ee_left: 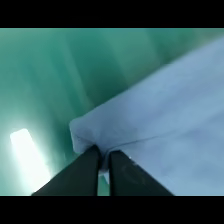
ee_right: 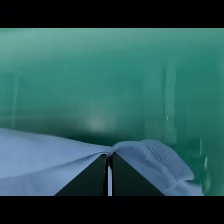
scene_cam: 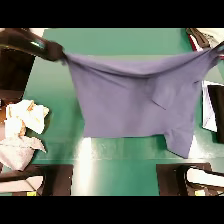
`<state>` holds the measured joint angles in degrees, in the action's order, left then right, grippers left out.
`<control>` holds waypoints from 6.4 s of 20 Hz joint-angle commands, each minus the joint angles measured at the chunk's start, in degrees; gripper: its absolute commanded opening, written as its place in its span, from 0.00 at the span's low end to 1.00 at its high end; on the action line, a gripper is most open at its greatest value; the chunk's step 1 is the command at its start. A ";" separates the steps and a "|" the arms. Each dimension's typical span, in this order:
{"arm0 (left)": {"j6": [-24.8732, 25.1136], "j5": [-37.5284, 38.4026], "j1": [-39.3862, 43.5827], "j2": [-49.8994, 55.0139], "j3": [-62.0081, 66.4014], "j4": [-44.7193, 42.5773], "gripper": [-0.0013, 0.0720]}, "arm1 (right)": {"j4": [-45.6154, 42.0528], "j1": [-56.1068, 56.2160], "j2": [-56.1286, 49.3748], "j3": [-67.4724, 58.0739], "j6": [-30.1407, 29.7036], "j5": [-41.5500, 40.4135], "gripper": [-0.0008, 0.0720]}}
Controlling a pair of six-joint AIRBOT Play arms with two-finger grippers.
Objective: Fold the shirts.
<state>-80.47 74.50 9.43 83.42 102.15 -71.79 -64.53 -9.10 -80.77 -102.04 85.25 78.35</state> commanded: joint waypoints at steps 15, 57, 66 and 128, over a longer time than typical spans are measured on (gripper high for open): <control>-1.29 -0.24 -7.61 0.48 -23.89 6.43 0.72 | 10.58 -10.64 -0.04 17.55 -8.02 5.70 0.51; -1.27 -17.42 4.22 -10.95 -47.47 8.44 0.06 | 0.63 -14.82 0.90 46.05 -10.34 -10.69 0.04; -6.73 -9.97 4.22 -24.72 -5.38 -11.19 0.06 | 9.38 -14.82 20.61 14.82 -9.14 -9.18 0.04; -4.76 -2.21 -3.67 5.79 -17.25 -12.52 0.72 | -0.87 -0.42 -1.18 27.39 -7.06 -0.83 0.49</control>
<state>-84.05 67.85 7.57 93.65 88.86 -88.66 -69.91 -6.44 -87.57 -78.48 79.81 72.73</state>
